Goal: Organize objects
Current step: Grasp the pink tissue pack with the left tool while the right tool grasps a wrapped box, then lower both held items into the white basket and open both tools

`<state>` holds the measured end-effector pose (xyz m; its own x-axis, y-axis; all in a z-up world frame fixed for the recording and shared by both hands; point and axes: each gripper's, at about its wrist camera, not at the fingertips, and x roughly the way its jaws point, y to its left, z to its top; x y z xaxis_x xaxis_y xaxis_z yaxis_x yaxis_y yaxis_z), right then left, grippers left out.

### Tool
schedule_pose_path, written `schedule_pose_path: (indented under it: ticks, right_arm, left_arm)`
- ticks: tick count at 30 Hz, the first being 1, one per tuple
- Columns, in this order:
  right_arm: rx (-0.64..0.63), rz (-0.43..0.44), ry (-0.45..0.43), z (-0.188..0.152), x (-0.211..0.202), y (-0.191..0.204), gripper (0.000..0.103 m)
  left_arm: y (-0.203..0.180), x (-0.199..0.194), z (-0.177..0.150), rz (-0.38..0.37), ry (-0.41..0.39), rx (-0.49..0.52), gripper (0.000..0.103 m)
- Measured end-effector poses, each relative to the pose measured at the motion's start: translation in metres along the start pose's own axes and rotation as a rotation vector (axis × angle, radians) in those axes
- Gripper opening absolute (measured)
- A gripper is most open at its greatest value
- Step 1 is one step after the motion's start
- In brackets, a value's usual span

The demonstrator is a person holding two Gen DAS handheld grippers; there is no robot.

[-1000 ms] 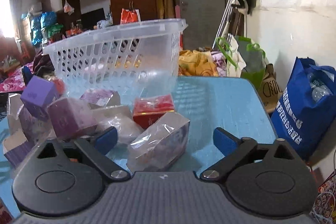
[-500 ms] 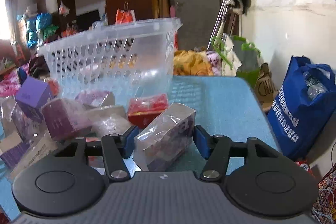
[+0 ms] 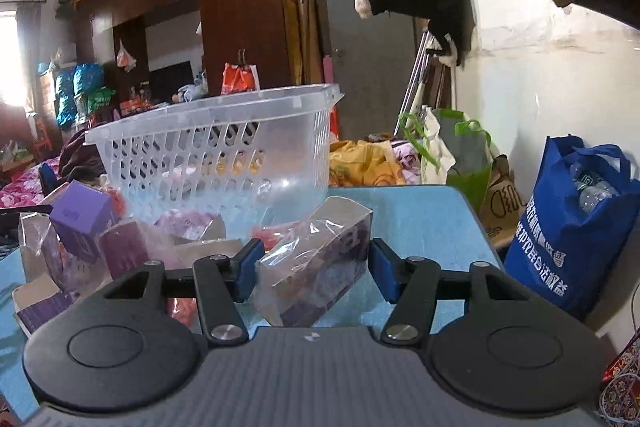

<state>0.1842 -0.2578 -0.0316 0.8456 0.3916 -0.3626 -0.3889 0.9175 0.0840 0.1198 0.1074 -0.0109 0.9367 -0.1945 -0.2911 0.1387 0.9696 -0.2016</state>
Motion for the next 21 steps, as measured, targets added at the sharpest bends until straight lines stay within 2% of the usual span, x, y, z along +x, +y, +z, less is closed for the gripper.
schedule_pose_path:
  ticks: [9,13,17,21]
  right_arm:
    - [-0.031,0.004,-0.086,-0.001,-0.015,0.006,0.06]
    - [-0.024,0.02,-0.132,0.006,-0.028,0.012,0.06]
    - [-0.105,0.019,-0.187,0.031,-0.04,0.032,0.06]
    - [-0.191,0.024,-0.279,0.062,-0.038,0.054,0.06]
  left_arm:
    - [0.003,-0.015,0.001,-0.006,-0.096,-0.022,0.056]
    - [0.001,-0.032,0.007,-0.011,-0.152,-0.085,0.056]
    - [-0.015,-0.05,0.025,-0.017,-0.216,-0.058,0.056]
    - [-0.029,-0.047,0.056,-0.017,-0.246,-0.03,0.056]
